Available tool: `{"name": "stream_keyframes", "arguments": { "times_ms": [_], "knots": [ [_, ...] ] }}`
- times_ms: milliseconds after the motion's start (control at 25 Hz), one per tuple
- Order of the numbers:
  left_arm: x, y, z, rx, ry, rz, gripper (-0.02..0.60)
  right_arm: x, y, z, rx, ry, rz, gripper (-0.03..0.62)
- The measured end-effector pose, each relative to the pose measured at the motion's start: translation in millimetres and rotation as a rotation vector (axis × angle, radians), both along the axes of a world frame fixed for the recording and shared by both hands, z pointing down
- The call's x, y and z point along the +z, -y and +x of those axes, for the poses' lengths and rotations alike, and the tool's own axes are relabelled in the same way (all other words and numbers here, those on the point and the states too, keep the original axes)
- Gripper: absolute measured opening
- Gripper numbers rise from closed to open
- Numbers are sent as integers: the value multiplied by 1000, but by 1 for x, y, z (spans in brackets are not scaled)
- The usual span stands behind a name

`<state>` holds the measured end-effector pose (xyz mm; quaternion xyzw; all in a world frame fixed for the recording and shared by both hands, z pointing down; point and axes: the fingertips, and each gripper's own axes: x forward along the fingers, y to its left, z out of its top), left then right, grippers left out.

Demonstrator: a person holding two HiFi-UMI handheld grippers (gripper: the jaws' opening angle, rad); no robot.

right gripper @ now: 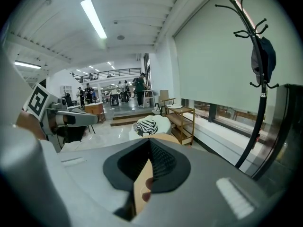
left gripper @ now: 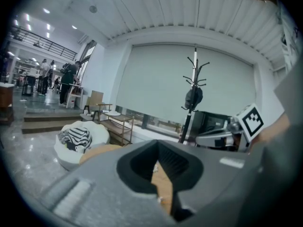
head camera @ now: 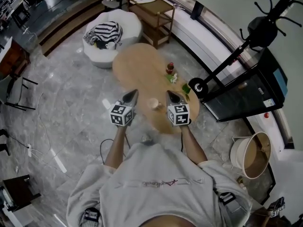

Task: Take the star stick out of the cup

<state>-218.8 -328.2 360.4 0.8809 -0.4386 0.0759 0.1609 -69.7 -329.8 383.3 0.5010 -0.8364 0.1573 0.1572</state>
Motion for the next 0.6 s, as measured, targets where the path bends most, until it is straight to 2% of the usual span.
{"name": "stream_keyframes", "arguments": {
  "times_ms": [120,440,600],
  "knots": [
    [1,22,-10,16,1,-1,0,0,21,-13,3,-2,1,3],
    [21,80,-9,50,11,-24,0,16,81,-22,18,7,-21,3],
    [31,91,0,65,11,-39,0,26,90,-19,16,4,-31,3]
  ]
}}
